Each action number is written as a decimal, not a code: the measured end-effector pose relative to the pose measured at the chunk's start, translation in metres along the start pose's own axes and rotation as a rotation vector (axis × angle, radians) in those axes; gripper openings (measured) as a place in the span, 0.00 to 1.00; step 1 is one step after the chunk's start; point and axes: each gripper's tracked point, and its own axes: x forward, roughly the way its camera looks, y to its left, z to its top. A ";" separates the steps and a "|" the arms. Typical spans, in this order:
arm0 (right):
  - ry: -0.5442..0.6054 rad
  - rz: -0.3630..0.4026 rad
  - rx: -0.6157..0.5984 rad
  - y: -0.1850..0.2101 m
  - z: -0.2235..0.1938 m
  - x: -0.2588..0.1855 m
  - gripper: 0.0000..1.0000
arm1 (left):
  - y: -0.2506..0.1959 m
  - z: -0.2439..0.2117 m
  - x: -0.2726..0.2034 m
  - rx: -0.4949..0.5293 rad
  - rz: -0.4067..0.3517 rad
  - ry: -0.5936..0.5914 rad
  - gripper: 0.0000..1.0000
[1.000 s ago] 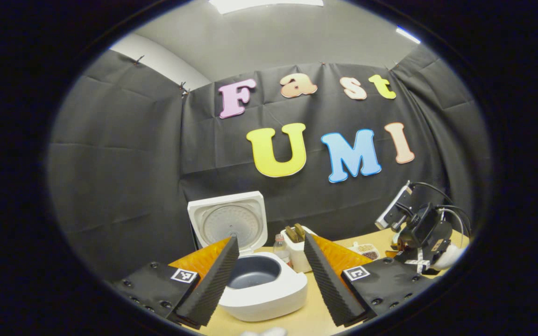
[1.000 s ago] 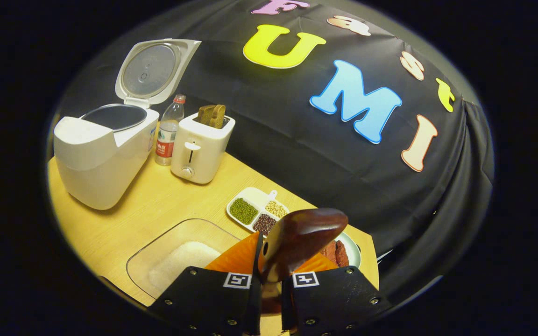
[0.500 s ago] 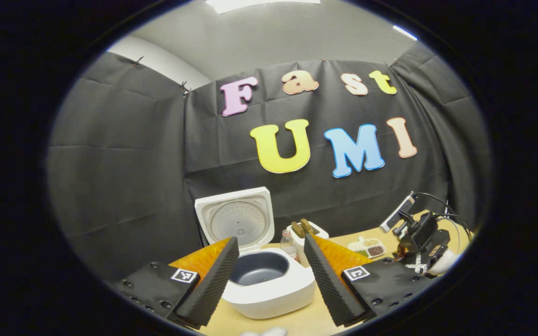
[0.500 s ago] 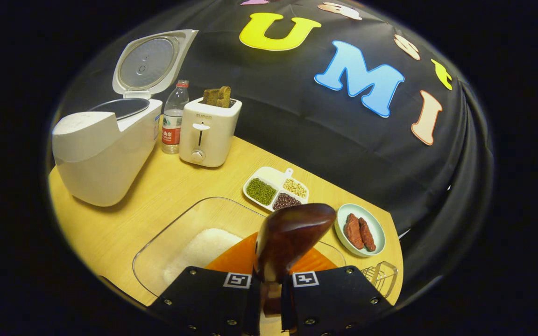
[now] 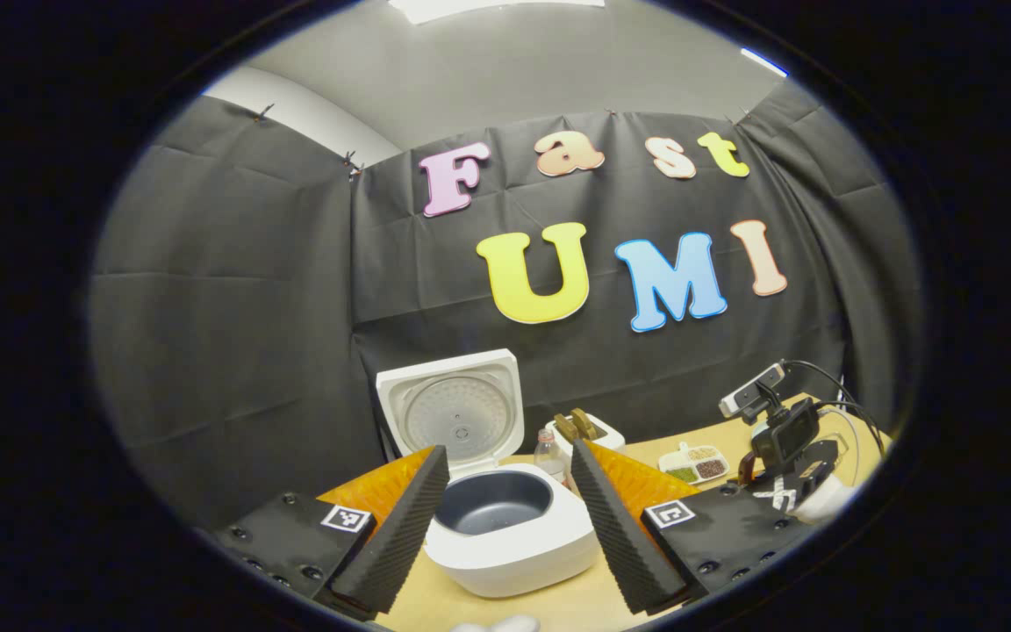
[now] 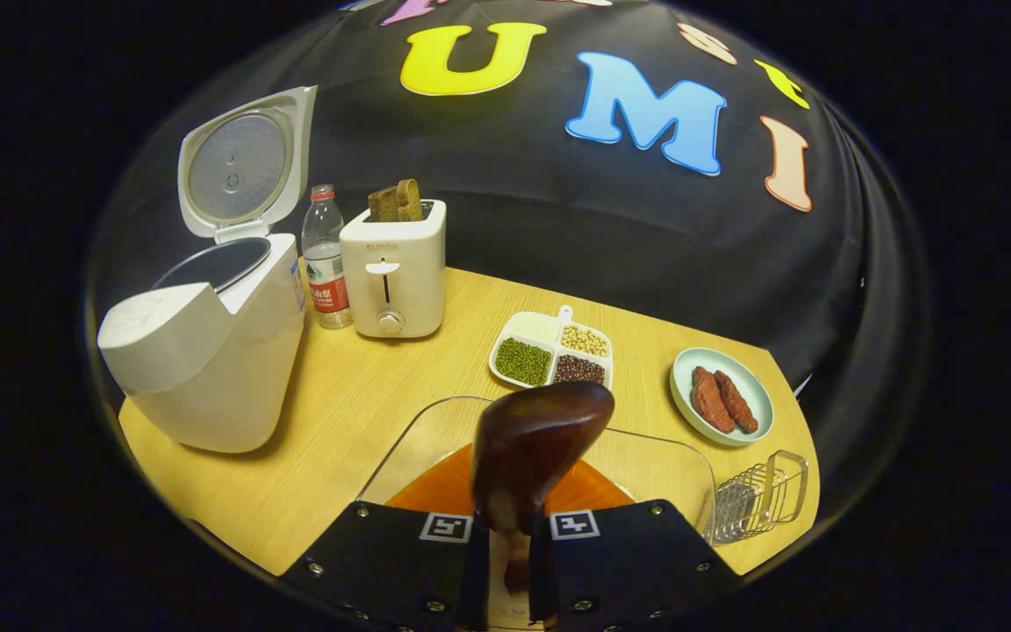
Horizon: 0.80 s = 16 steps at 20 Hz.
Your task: Close the left gripper, press the button to open the rice cooker; take a wooden spoon from the chopstick holder with the right hand, scoop a spoonful of rice and pour it into the rice cooker, then put the wooden spoon back into the chopstick holder.
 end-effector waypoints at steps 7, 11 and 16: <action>0.011 0.062 0.169 0.014 0.006 -0.003 0.18 | 0.005 -0.002 -0.003 -0.002 0.007 0.011 0.97; 0.006 0.139 0.399 0.010 0.013 -0.004 0.18 | 0.006 0.000 -0.003 -0.007 0.010 0.011 0.99; 0.010 0.238 0.745 -0.010 0.005 -0.006 0.18 | -0.001 0.009 -0.006 0.011 0.002 0.004 0.99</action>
